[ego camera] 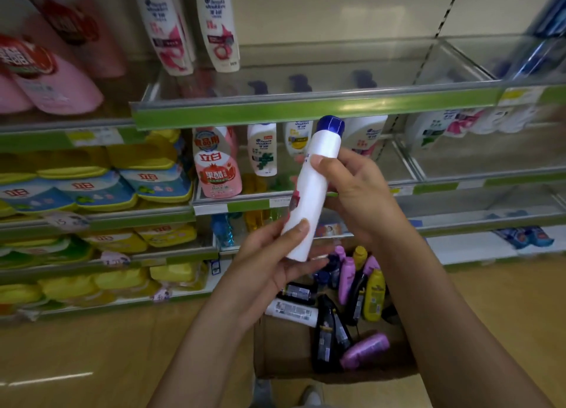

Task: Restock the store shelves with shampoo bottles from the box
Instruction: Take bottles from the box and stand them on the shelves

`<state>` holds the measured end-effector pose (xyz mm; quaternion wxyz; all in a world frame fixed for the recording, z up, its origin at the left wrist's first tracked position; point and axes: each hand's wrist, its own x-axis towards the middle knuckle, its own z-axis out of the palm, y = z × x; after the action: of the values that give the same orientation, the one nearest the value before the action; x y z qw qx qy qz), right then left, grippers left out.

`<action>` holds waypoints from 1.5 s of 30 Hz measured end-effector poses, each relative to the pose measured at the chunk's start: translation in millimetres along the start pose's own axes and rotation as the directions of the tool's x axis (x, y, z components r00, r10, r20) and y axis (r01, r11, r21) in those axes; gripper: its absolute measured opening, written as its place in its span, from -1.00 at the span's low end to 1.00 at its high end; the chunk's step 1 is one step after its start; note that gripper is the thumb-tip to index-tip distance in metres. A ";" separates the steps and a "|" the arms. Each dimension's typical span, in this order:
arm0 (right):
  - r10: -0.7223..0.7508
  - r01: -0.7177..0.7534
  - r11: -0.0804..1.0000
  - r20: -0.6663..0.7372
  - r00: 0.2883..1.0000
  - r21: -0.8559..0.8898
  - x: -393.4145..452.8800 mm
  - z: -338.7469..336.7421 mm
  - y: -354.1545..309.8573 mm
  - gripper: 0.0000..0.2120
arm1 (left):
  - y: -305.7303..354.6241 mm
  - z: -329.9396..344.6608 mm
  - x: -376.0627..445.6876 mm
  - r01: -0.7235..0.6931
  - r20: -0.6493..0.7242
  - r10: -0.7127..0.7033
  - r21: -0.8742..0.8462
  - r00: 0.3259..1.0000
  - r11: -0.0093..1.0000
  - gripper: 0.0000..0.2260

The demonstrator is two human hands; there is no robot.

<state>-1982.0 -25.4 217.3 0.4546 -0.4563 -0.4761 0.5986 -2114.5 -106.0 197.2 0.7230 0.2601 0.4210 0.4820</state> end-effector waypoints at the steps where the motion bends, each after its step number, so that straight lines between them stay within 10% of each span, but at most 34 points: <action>1: -0.006 0.005 1.000 0.026 1.000 0.026 -0.6 1.1 0.0 -0.75 | 0.8 1.4 0.0 -0.013 -0.011 0.014 0.042 1.000 0.999 -0.59; 8: -0.049 0.050 0.999 0.113 0.992 -0.005 -2.7 -2.4 -14.9 -0.79 | -1.1 9.1 -0.6 -0.268 -0.220 0.414 0.489 0.883 0.830 -0.53; 23: -0.118 0.117 0.993 0.181 0.976 0.017 7.1 -0.2 -38.4 -0.74 | 22.5 0.8 -7.9 -0.247 -0.238 0.305 0.243 0.922 0.938 -0.88; 45: -0.236 0.247 0.969 0.241 0.941 -0.014 66.5 104.7 -86.6 -0.74 | 125.0 -64.0 -2.8 -0.300 -0.189 0.395 0.392 0.899 0.870 -0.74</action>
<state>-2086.3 35.1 308.6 0.4542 -0.3295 -0.5926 0.5778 -2229.8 -60.4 263.3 0.5023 0.3913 0.5387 0.5517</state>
